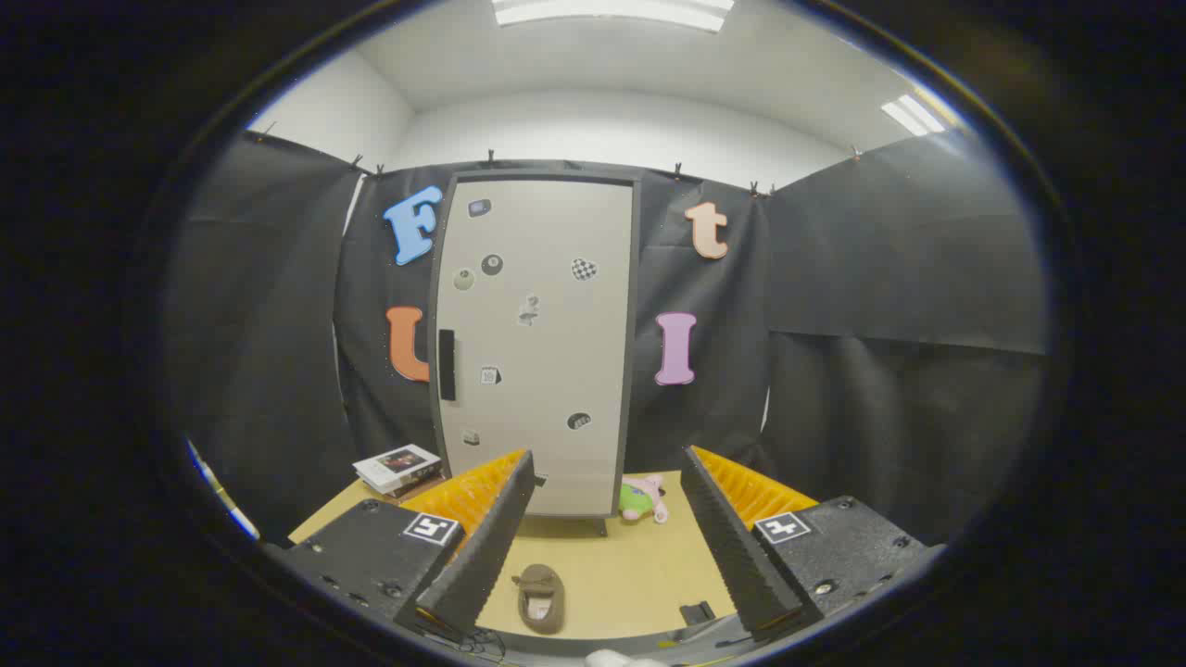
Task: Open the shoe cabinet door, grab the shoes and put them into the shoe cabinet, then close the shoe cabinet door.
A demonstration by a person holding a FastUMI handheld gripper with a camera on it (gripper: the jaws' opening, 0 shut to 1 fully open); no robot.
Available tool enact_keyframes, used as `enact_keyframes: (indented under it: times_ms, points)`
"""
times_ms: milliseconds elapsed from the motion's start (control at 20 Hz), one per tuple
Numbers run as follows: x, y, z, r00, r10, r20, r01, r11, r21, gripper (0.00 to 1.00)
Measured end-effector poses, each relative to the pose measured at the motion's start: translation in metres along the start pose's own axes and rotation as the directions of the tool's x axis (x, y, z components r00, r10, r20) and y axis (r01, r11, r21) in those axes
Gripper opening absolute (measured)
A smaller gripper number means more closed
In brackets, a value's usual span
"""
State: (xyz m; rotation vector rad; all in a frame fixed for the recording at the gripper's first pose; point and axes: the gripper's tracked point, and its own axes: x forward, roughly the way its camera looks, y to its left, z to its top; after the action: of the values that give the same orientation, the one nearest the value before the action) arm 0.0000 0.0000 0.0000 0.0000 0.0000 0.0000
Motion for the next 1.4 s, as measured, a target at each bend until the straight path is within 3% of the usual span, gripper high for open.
enact_keyframes:
  times_ms: [900, 1400]
  points:
    - [0.001, 0.025, -0.006, 1.0, -0.015, -0.027, 0.014, 1.0, -0.014, 1.0]
    - [0.06, 0.099, -0.017, 0.996, 0.074, -0.05, -0.074, 0.997, -0.005, 1.0]
